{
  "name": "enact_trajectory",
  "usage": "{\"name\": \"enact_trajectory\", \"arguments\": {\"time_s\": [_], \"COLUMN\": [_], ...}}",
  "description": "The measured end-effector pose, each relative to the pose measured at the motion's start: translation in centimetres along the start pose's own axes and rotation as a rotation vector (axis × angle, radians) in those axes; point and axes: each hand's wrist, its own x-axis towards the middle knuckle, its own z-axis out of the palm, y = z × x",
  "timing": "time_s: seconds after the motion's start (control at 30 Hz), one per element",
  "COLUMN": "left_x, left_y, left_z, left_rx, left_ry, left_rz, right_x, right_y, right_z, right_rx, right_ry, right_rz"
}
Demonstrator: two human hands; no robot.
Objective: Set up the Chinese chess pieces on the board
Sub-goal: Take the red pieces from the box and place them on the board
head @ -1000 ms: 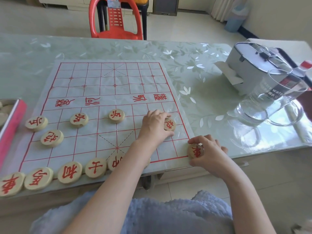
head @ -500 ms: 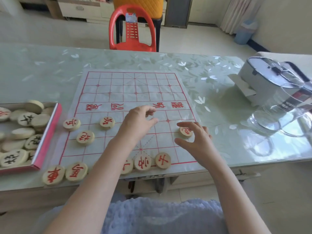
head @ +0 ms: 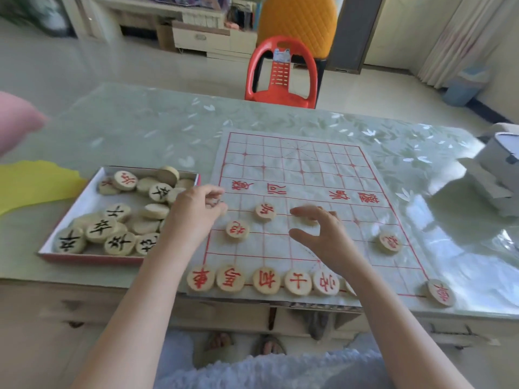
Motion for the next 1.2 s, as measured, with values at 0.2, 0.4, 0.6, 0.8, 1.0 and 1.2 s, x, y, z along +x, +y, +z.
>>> {"name": "enact_trajectory", "arguments": {"time_s": [0.2, 0.4, 0.6, 0.8, 1.0, 1.2], "left_x": [0.6, 2.4, 5.7, 6.3, 6.5, 6.3], "left_y": [-6.1, -9.8, -11.3, -12.3, -13.0, -12.0], "left_z": [-5.9, -8.6, -7.2, -6.2, -6.6, -6.2], "left_rx": [0.05, 0.016, 0.025, 0.075, -0.014, -0.039], "left_ry": [0.233, 0.37, 0.425, 0.327, 0.462, 0.557], "left_rz": [-0.162, -0.251, -0.272, -0.266, -0.209, -0.191], "right_x": [3.0, 8.7, 14.3, 15.6, 14.4, 13.8], "right_y": [-4.7, -9.9, -12.8, -12.9, -11.9, -12.4], "right_z": [5.7, 11.5, 16.2, 18.2, 18.2, 18.7], "right_rx": [0.062, 0.018, -0.034, -0.192, -0.115, 0.029], "right_ry": [-0.047, -0.065, -0.027, -0.02, -0.044, -0.11], "right_rz": [-0.071, -0.16, -0.17, -0.234, -0.349, -0.376]}}
